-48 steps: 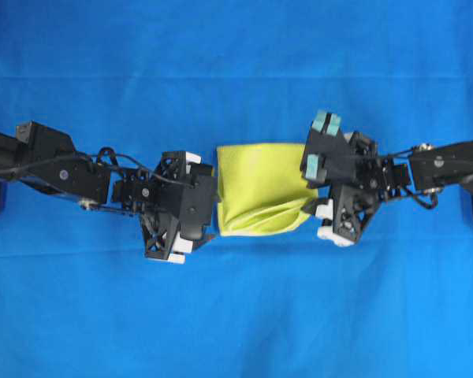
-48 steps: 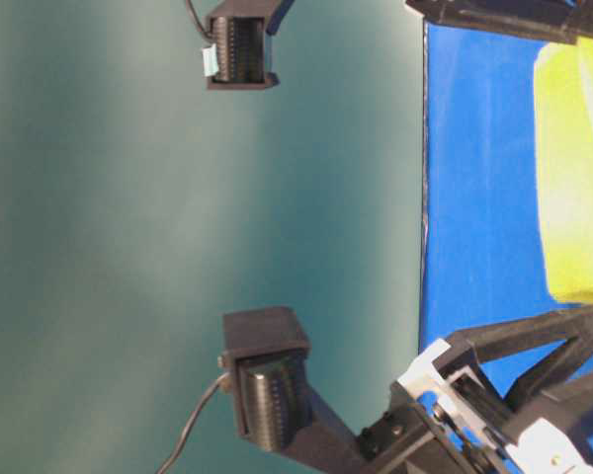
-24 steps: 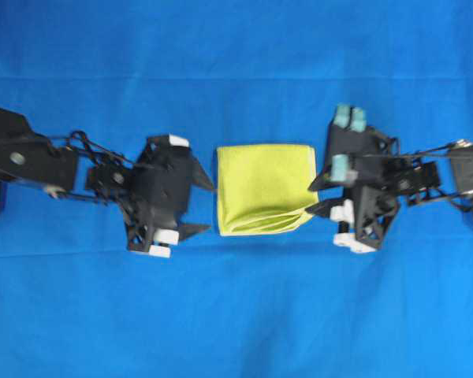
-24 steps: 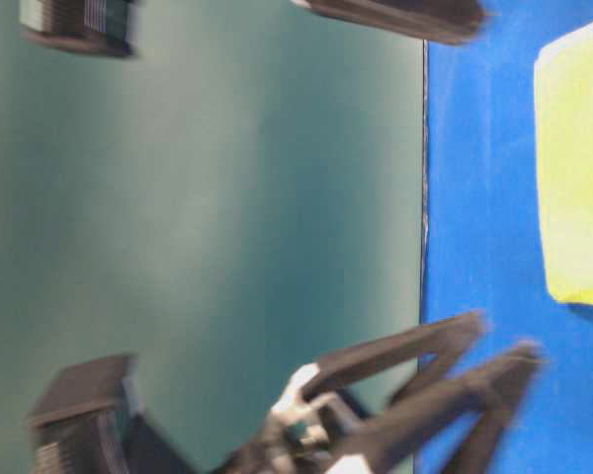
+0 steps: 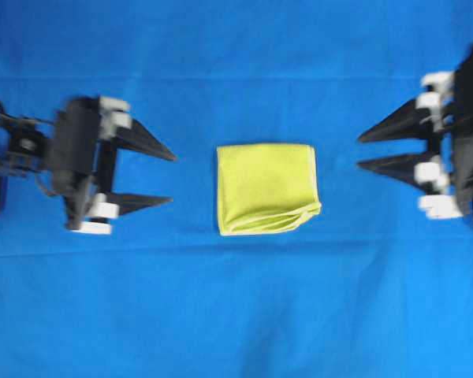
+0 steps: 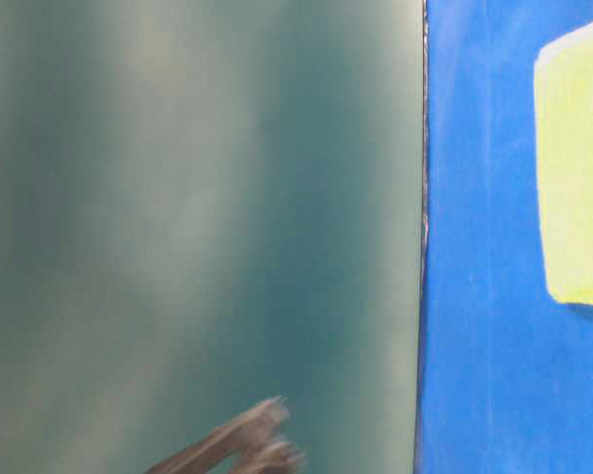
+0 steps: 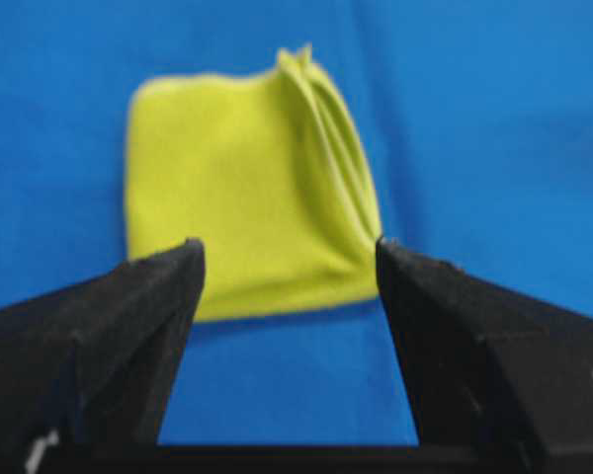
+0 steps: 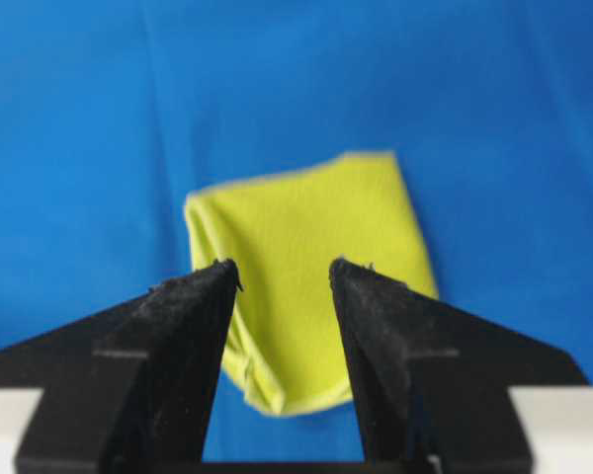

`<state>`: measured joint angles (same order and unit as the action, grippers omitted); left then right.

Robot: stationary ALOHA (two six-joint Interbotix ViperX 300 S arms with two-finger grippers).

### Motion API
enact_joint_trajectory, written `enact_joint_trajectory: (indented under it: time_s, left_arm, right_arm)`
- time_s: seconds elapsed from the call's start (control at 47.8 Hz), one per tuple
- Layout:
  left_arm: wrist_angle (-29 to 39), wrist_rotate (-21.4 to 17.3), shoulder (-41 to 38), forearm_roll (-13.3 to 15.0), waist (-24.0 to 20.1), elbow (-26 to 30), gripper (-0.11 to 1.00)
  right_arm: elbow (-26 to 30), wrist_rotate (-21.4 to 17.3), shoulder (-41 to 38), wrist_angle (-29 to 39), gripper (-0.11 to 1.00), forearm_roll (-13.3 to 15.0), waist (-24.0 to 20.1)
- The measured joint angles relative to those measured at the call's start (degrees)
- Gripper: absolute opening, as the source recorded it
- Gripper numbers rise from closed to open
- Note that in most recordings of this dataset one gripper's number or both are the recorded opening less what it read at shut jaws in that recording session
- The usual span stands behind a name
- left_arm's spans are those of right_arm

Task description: Fold the yellow towel.

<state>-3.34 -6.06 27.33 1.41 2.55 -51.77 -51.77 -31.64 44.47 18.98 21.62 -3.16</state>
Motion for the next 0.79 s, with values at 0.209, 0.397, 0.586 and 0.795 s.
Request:
enact_joint_trajectory:
  time_s: [0.209, 0.397, 0.586, 0.795]
  left_arm:
    - [0.09, 0.09, 10.46, 0.00, -0.97, -5.62, 0.67]
    - [0.18, 0.09, 20.57, 0.00, -1.32, -11.07, 0.67]
    - [0.18, 1.23, 28.92, 0.00, -2.90, -17.93, 0.66]
    - [0.26, 3.52, 36.39, 0.18, -3.60, -24.08, 0.66]
  right_arm:
    - [-4.13, -0.09, 10.90, 0.62, 0.49, 2.29, 0.00]
    - [-10.11, -0.18, 20.04, 0.53, 0.49, 2.64, 1.58]
    - [-15.91, -0.35, 24.52, -1.32, 0.49, 2.55, 4.13]
    - [-21.09, -0.79, 24.79, -6.33, 0.49, 2.55, 5.98]
